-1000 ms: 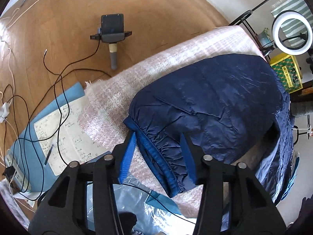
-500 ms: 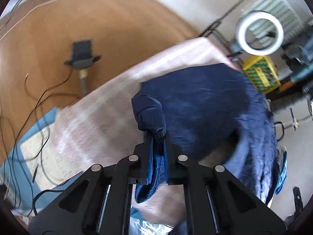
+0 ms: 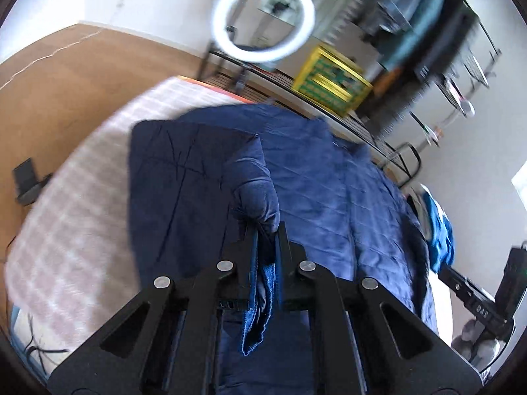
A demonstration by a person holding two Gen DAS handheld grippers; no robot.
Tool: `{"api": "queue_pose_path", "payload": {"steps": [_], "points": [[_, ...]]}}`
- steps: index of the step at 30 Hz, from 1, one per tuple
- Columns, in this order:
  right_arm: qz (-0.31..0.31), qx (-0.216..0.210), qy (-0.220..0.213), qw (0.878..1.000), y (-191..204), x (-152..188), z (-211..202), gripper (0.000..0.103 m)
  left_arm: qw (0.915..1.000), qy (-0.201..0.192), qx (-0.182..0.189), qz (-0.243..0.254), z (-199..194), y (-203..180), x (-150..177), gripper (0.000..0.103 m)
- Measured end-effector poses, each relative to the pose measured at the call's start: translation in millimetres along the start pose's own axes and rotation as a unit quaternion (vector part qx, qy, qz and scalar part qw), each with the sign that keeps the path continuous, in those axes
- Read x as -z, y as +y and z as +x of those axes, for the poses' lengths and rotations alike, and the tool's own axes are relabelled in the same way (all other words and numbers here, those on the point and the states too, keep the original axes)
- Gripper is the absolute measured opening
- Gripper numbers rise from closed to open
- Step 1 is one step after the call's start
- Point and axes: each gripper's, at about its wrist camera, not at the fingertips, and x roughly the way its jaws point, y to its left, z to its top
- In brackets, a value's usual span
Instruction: Fold large clothes
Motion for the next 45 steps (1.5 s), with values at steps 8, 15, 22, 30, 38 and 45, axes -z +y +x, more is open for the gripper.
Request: {"api": "queue_pose_path", "payload": {"steps": [8, 15, 22, 30, 38, 45], "points": [[0.023, -0.005, 0.033, 0.999, -21.0, -1.0, 25.3, 0.032, 0.9975, 0.064, 0.010, 0.028, 68.5, -45.4, 23.0, 0.007], [0.041, -0.043, 0.082, 0.995, -16.8, 7.9, 52.4, 0.033, 0.9910, 0.132, 0.019, 0.006, 102.5, -41.6, 35.6, 0.022], [0.049, -0.104, 0.114, 0.987, 15.0, 5.6, 78.6, 0.062, 0.9910, 0.108, 0.068, 0.039, 39.9, -33.7, 30.3, 0.031], [0.096, -0.154, 0.205, 0.962, 58.6, 15.1, 157.9, 0.062, 0.9994, 0.026, -0.021, -0.009, -13.2, 41.4, -7.1, 0.031], [0.114, -0.155, 0.234, 0.953, 82.4, 13.2, 200.0, 0.023, 0.9969, 0.029, -0.057, -0.045, -5.5, 88.6, -21.4, 0.031], [0.084, -0.160, 0.181, 0.967, 75.4, -27.9, 184.7, 0.004, 0.9962, 0.016, -0.085, 0.004, 6.2, 88.0, -36.0, 0.031]]}}
